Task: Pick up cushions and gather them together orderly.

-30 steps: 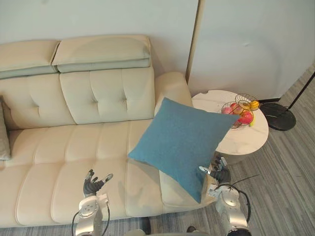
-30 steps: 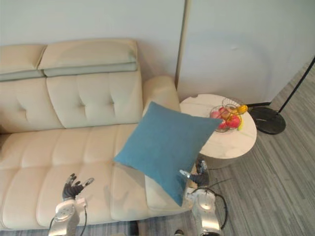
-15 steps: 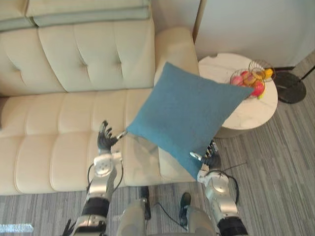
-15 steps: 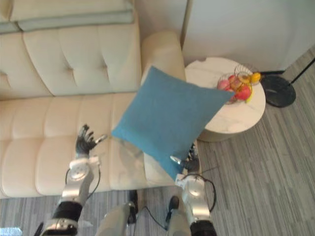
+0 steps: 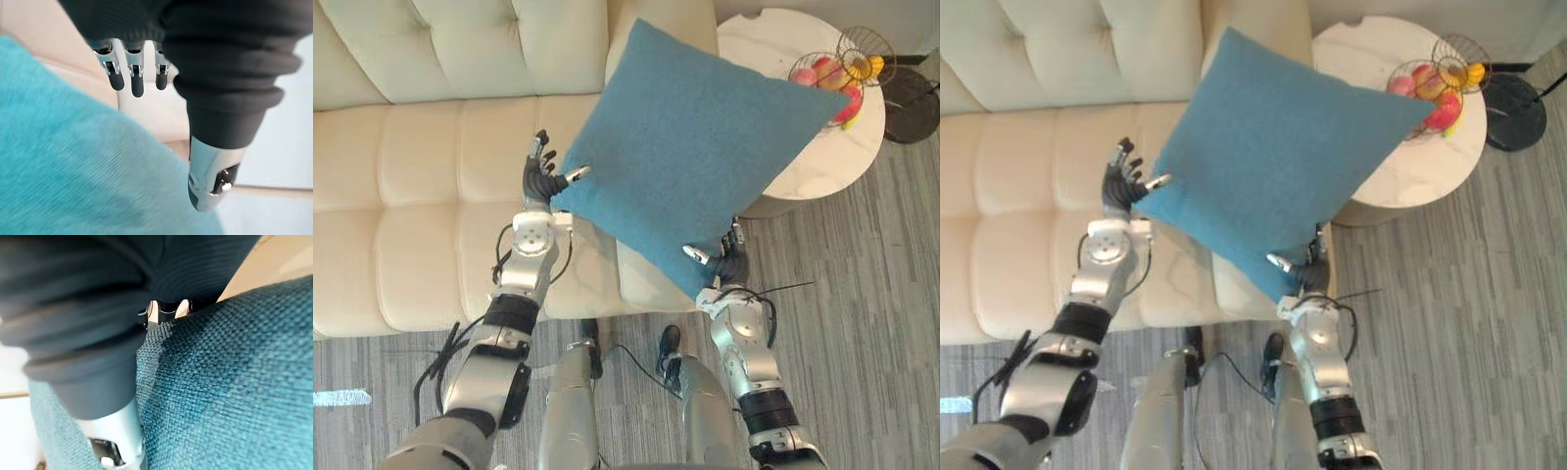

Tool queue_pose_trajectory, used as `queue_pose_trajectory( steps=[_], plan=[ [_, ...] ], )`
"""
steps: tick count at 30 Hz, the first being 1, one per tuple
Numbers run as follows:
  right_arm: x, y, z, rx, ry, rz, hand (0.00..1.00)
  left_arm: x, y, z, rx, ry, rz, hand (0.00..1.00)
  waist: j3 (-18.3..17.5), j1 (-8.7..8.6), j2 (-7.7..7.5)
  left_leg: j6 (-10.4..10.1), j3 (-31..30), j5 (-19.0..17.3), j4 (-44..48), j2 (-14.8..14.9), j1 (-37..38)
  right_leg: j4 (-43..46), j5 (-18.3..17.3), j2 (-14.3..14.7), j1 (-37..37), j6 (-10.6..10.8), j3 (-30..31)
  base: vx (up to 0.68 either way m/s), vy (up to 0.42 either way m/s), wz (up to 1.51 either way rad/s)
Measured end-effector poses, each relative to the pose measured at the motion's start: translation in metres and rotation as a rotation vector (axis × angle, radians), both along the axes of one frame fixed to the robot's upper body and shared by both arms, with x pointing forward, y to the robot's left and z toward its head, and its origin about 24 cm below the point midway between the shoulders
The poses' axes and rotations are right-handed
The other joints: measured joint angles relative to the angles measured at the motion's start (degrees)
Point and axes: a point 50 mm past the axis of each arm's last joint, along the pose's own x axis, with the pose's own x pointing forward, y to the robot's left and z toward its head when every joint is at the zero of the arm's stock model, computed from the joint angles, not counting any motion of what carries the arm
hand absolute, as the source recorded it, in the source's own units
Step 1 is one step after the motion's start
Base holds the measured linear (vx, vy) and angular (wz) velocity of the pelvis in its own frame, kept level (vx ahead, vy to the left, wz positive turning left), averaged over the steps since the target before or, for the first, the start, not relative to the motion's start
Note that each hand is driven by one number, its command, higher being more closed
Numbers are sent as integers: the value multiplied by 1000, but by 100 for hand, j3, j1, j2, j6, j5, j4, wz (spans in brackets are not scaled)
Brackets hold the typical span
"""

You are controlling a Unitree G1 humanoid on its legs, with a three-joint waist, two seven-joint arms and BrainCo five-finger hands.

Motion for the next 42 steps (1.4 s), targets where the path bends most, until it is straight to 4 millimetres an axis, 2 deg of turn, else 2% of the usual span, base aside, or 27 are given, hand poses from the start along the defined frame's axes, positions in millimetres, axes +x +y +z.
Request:
queue_pose_trajectory(
  steps=[8,9,16,24,29,34,36,39,42],
  plan=[
    [12,5,36,41,-122,-3,0,6,-22,15,-21,-31,-63,0,236,-11,-88,-18,-116,70,78,44,-408,93,26,49,-371,-41,-62,-6,-31,2],
    [15,7,43,47,-145,-11,100,6,-26,15,-33,-34,-73,100,296,-11,-97,-7,-119,102,76,36,-450,94,35,47,-406,-53,-66,0,0,0],
    [22,-1,60,90,-190,-55,100,3,-31,19,-163,-59,-123,100,325,-7,-106,-25,-174,239,-73,-53,-398,105,34,-18,-396,-54,-132,19,-26,7],
    [20,-11,57,71,-184,-77,100,-15,-31,11,-287,-87,-169,100,328,-8,-106,-68,-143,352,-422,-164,157,84,-13,-83,6,-84,-126,27,-41,5],
    [7,-16,36,68,-126,-89,100,-36,-44,3,-433,-128,-233,100,320,-7,-105,-85,-267,393,-652,-288,508,52,-118,-177,374,-79,-305,37,-41,20],
    [-12,-18,13,85,-63,-61,100,-64,-50,-20,-559,-112,-242,100,268,-26,-100,-79,-275,394,-785,-423,1078,-10,-176,-298,987,7,-425,70,-3,16],
    [-24,-15,1,88,-27,-29,100,-77,-46,-35,-585,-87,-220,100,103,-33,-102,-78,-277,389,-947,-485,1349,-129,-241,-340,1271,29,-495,66,-3,18],
    [-42,-8,-22,109,50,11,100,-103,-37,-63,-638,-19,-176,100,-336,-11,-83,-119,-251,277,-1124,-509,1702,-336,-289,-344,1662,40,-546,82,-6,5],
    [-61,-2,-32,147,83,53,100,-126,-27,-82,-681,19,-128,100,-698,-2,-74,-132,-123,118,-1157,-475,2021,-546,-303,-312,2021,63,-529,90,11,-11]
  ],
)
